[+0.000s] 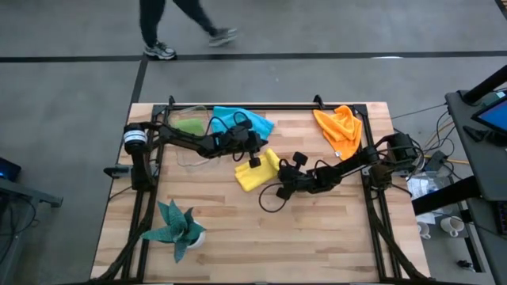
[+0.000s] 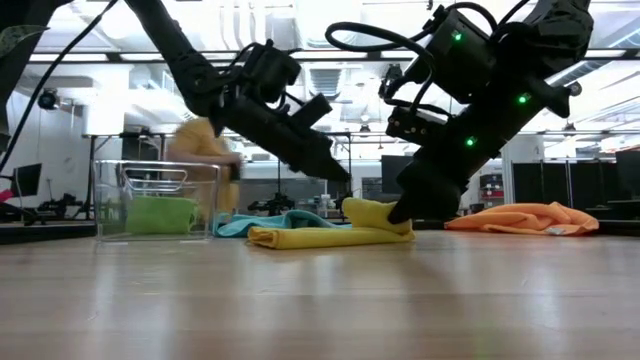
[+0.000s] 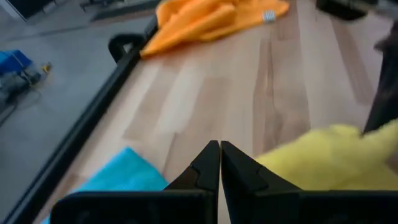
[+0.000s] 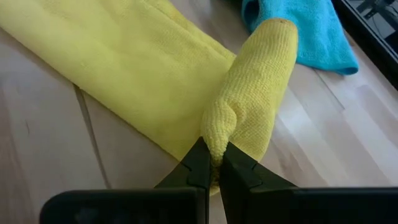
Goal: Roll microfiber towels into tight, uniform cylinder then place into a basket
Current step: Roll the yellow microfiber towel
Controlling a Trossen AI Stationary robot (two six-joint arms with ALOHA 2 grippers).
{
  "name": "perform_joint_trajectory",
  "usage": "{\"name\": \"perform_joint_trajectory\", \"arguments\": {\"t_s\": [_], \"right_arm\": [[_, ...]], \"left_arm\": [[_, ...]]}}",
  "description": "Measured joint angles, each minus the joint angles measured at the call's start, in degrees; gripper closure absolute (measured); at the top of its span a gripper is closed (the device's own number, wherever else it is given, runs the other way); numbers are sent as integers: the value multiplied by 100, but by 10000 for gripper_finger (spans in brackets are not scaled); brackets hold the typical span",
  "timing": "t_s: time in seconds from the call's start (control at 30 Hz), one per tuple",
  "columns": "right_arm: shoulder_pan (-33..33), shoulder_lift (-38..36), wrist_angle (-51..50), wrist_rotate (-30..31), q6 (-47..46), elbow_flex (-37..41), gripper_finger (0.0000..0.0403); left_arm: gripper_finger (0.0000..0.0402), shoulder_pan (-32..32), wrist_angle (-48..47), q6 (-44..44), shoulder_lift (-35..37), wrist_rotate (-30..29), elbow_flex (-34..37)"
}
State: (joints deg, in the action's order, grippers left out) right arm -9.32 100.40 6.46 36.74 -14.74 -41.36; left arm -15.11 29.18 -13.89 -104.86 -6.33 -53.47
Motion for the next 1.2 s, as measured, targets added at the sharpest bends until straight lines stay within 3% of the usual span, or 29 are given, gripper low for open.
{"name": "perform_joint_trajectory", "arguments": {"t_s": [0.2,0.67,1.2], "right_arm": [[-2,0,-8,-120,0,7,390],[27,0,-7,-523,197,89,390],[35,0,-11,-523,176,98,390]], "left_arm": [[402,2,317,5,-42,80,-136],[402,18,273,0,-650,1511,-682],[402,127,-445,454,-772,1441,-473]]}}
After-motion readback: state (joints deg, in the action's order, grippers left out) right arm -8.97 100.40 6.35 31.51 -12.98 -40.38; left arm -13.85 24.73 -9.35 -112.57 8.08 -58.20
